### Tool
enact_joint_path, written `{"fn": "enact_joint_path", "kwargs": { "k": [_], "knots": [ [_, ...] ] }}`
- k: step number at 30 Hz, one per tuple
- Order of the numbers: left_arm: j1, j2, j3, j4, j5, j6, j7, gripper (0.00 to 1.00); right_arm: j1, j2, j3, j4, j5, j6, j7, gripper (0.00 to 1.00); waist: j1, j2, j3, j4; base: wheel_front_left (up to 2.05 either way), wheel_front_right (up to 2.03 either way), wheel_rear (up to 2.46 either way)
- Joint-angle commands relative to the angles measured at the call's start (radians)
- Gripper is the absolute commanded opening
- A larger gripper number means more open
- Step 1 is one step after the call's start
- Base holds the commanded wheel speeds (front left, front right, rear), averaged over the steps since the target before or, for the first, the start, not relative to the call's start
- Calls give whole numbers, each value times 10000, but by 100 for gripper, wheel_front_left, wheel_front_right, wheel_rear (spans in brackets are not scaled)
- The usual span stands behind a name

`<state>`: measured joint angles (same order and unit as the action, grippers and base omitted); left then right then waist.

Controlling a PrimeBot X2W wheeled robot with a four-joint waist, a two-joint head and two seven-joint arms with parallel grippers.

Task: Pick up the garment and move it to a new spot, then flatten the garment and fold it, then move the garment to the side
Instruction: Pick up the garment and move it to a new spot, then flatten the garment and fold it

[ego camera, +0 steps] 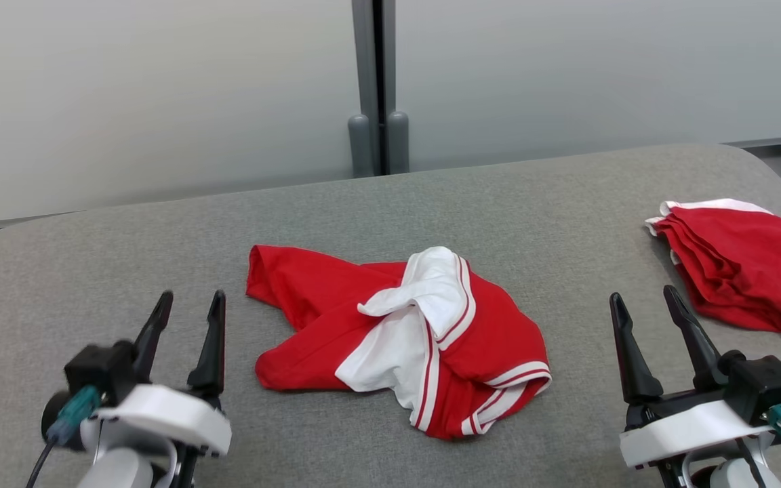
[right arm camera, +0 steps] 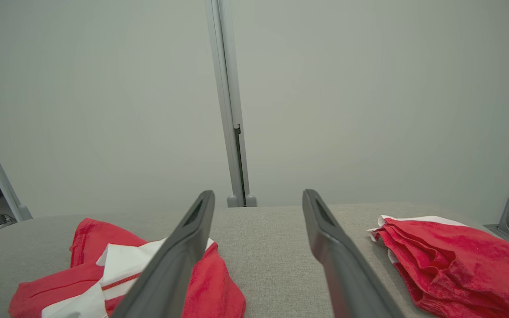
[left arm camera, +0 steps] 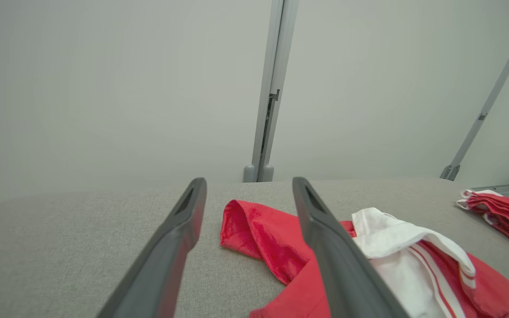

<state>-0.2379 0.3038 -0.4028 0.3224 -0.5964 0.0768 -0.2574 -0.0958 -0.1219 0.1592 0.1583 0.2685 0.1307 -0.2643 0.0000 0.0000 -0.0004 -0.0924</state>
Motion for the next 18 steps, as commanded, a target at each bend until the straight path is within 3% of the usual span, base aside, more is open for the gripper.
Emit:
{"fn": "enact_joint_path", "kwargs": {
  "k": [1,5,9,18],
  "knots": [
    [570,-9,268,-384,-58,154,-64,100,151,10,-42,-74,-85,3,-1,100,0,0,-89,180,0,0,0],
    [1779,-148,1016,-1396,10,636,-78,100,364,127,-193,-191,-12,3,-1,100,0,0,-131,264,0,0,0],
    [2550,-308,1295,-2034,404,852,-79,100,534,241,-317,-301,-82,3,-1,100,0,0,-129,317,0,0,0],
    [3081,-704,1563,-2527,1032,674,-74,100,612,155,-93,-347,-328,3,-1,100,0,0,-155,548,0,0,0]
  ]
}}
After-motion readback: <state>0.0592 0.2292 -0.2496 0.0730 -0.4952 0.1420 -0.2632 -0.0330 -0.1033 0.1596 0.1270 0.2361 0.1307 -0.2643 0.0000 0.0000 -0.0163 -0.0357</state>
